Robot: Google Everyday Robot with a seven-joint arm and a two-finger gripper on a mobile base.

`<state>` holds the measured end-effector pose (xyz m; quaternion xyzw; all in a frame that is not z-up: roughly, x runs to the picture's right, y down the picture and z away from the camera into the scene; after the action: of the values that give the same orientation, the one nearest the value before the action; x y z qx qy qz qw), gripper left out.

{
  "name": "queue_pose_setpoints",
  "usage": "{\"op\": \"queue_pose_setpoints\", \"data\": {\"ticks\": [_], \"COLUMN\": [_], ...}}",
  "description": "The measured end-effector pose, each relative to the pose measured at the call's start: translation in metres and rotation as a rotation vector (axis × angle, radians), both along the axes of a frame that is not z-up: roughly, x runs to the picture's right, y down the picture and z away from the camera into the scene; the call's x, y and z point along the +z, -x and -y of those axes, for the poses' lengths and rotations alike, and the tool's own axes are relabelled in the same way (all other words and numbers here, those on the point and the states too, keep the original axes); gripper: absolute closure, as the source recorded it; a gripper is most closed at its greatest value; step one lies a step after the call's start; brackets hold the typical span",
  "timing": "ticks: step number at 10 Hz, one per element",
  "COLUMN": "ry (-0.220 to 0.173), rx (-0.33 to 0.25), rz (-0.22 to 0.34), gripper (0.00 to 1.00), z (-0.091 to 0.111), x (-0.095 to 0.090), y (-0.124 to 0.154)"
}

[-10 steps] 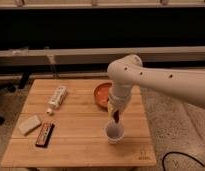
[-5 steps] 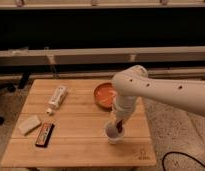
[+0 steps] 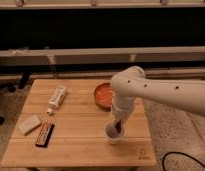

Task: Place the pepper in the ceramic cup

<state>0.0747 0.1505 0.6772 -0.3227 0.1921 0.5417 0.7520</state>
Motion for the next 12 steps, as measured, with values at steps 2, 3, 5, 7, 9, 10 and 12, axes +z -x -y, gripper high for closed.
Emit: {"op": "queue_pose_setpoints", "data": {"ticks": [2, 3, 5, 7, 9, 10, 12], "ry": [-0.003, -0.003, -0.007, -0.011, -0.014, -0.018, -0.024], "rx": [-0.005, -0.007, -0.012, -0.014, -0.018, -0.019, -0.025], "rz": [0.003, 0.003, 0.004, 0.008, 0.010, 0.012, 0.014], "gripper": [0.46, 0.36, 0.13, 0.05, 0.05, 0.05, 0.05], "z": [0.000, 0.000, 0.000, 0.001, 0.001, 0.002, 0.004], "x": [0.002, 0.002, 0.003, 0.004, 0.003, 0.003, 0.003], "y": [0.004, 0.004, 0.006, 0.009, 0.010, 0.011, 0.014]}}
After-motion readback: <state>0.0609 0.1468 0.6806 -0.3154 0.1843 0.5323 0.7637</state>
